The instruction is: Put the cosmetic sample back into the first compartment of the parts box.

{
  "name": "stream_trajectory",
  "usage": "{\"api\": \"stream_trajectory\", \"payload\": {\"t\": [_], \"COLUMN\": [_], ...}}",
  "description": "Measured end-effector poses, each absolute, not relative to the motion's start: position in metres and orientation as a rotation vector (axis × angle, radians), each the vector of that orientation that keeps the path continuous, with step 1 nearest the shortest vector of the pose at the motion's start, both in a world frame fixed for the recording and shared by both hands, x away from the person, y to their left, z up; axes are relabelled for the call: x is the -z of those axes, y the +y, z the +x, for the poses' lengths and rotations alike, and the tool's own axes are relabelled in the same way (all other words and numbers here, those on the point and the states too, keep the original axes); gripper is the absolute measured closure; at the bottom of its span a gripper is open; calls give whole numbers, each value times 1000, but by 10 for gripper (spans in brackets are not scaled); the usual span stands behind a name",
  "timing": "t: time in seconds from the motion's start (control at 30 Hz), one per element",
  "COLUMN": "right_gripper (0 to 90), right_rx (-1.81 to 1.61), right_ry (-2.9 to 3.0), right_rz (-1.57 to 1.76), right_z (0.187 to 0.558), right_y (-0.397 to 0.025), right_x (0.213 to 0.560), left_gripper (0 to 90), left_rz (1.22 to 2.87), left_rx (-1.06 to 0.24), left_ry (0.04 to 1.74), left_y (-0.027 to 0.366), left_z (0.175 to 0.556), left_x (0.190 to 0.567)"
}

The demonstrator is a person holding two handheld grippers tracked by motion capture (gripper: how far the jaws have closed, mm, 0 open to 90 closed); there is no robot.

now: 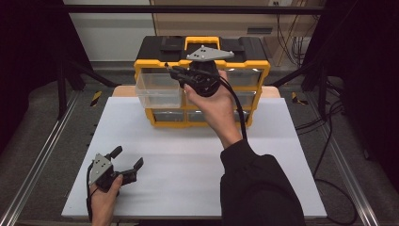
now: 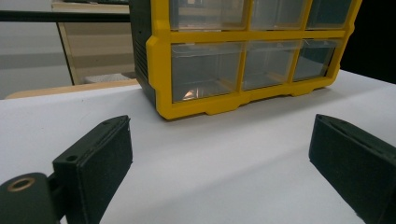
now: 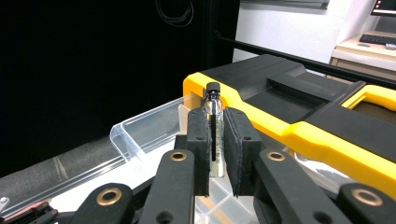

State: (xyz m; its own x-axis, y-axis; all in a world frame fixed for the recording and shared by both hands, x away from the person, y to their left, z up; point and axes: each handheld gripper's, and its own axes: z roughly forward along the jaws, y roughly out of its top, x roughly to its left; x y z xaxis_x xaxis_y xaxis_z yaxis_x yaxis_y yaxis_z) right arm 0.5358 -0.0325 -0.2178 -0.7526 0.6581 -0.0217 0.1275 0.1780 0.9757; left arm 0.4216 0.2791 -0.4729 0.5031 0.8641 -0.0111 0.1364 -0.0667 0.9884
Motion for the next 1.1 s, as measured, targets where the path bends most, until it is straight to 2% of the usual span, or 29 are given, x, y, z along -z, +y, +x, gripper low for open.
{"api": "stream_trajectory", "payload": {"t": [1.1], "right_gripper": [808], "right_rx": [-1572], "right_ry": [2050], "right_rz": [721], "right_z": [541], "right_y": [-23], "right_x": [220], "left_gripper": [59], "left_rz": [1545], "left_rx": [-753], "left_ry": [895], "left_y": [279], "left_z": [421], "left_x": [473]}}
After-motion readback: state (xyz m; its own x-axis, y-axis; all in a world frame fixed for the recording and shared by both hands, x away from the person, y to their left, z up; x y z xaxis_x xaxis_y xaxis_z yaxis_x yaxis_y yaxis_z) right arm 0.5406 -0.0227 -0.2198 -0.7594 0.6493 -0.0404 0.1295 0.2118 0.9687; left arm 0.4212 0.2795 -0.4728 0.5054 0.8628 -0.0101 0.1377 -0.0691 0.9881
